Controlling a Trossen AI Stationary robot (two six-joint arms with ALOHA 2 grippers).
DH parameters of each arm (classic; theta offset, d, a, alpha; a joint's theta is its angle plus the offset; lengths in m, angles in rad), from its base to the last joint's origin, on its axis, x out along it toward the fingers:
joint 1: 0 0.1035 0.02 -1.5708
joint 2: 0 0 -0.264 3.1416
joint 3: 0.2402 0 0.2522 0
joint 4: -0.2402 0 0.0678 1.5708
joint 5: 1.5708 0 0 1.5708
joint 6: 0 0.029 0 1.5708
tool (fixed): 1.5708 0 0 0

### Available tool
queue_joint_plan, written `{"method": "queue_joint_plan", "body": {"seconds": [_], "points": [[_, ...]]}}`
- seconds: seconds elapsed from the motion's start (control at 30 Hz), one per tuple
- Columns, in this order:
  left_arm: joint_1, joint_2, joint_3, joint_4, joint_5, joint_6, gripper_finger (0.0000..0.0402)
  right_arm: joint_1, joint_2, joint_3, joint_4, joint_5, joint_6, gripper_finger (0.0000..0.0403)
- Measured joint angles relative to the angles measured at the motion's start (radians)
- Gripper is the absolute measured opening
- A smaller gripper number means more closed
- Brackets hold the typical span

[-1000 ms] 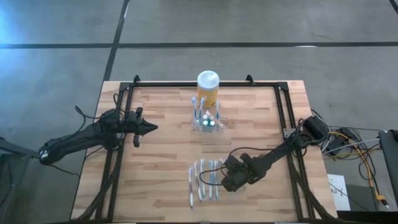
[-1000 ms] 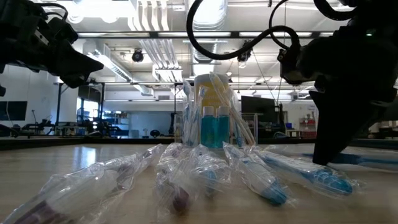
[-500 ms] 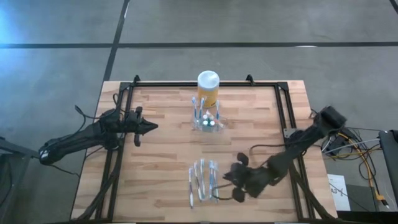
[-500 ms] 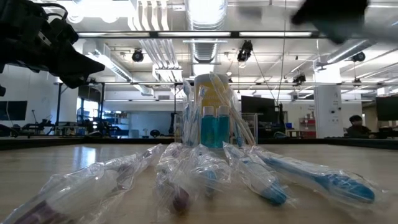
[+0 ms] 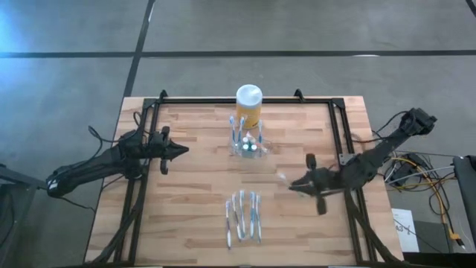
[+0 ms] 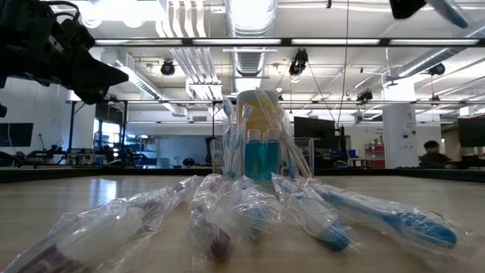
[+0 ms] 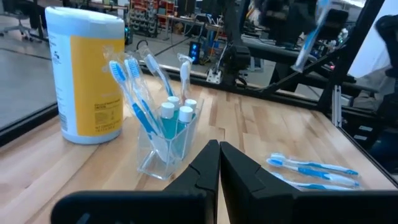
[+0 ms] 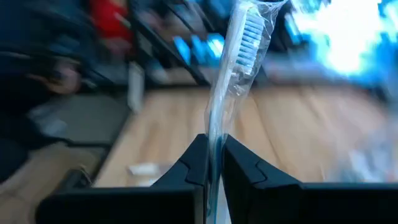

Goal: Pick & Place toothbrushing station
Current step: Put the blue toothbrush into the transparent organizer

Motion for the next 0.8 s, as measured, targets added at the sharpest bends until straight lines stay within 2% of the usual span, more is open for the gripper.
{"method": "queue_joint_plan", "body": {"seconds": [0.07,0.17,0.3,0.47,0.8], "points": [[0.000,0.000,0.000,0.002,0.000,0.011,0.0016,-0.028,-0.077,-0.096,0.167,-0.086,-0.144,0.0018],[0.000,0.000,0.000,0.002,0.000,0.032,0.0016,-0.102,-0.180,-0.210,0.306,-0.140,-0.186,0.0018],[0.000,0.000,0.000,0.007,0.000,0.046,0.0016,-0.186,-0.296,-0.313,0.302,-0.173,-0.146,0.0018],[0.000,0.000,0.000,0.012,0.000,0.045,0.0016,-0.248,-0.404,-0.372,0.304,-0.214,-0.164,0.0021],[0.000,0.000,0.000,0.012,0.000,0.044,0.0016,-0.252,-0.455,-0.465,0.312,-0.217,-0.227,0.0023]]}}
